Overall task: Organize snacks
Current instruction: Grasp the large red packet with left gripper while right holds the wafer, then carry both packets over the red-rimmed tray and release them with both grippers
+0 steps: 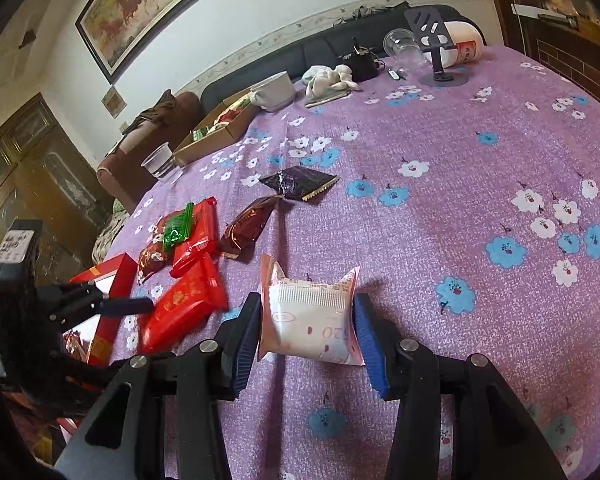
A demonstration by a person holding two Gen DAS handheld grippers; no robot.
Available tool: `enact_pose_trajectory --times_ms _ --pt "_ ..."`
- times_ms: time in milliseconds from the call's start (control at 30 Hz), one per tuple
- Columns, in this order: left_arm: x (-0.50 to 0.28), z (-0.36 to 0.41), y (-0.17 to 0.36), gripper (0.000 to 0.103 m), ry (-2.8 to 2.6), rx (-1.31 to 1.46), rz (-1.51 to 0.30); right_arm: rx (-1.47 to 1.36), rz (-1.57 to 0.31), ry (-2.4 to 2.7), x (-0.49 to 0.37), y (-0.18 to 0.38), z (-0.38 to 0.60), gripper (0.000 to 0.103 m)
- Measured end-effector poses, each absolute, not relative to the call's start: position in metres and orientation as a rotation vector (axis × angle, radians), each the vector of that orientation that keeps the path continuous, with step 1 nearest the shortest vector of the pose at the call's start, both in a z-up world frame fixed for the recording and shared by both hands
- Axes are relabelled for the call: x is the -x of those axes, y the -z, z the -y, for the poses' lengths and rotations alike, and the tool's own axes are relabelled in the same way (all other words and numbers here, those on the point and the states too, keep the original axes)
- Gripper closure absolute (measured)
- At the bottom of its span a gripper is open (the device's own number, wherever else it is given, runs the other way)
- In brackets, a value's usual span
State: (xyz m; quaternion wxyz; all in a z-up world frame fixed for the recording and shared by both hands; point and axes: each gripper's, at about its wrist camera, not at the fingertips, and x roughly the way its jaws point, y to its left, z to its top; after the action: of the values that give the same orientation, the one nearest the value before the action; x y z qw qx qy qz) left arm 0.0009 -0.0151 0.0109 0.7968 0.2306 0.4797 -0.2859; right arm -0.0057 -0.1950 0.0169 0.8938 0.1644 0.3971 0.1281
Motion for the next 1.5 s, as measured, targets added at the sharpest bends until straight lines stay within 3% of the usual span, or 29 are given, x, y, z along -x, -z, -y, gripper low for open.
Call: enact_pose_trajectory --times_ms 200,267,333,500,533,633,1167,1500 --pt "0.053 0.055 -0.014 0.048 0.644 -0.479 -1.006 -0.345 -0.821 -0.259 0.006 -0.018 0.197 0.055" --pt "0.046 0.057 -0.014 0.047 0.575 -0.458 -1.018 -0.350 -0.815 -0.252 0.007 -0.018 0.198 0.055" --pt "0.029 0.049 -0.012 0.038 0.490 -0.400 -1.067 -0.356 -0.820 -0.248 0.006 -0.017 0.200 0.055" --pt "0.011 0.046 -0.007 0.034 0.438 -0.336 -1.086 -0.363 -0.818 -0.248 0.006 -0.018 0.201 0.055" --pt "0.012 0.049 -0.007 0.035 0.440 -0.345 -1.067 -0.365 -0.816 -0.247 0.005 -0.018 0.201 0.054" --pt "0.014 0.055 -0.006 0.053 0.484 -0.315 -1.049 -0.373 -0.819 -0.247 0.005 -0.017 0.203 0.054" --pt "0.069 -0.001 -0.040 0.056 0.433 -0.129 -0.884 -0.304 -0.750 -0.324 0.019 -0.032 0.184 0.055" --pt "0.106 -0.116 -0.070 0.055 0.176 -0.061 -0.750 -0.205 -0.760 -0.465 0.046 -0.045 0.096 0.056"
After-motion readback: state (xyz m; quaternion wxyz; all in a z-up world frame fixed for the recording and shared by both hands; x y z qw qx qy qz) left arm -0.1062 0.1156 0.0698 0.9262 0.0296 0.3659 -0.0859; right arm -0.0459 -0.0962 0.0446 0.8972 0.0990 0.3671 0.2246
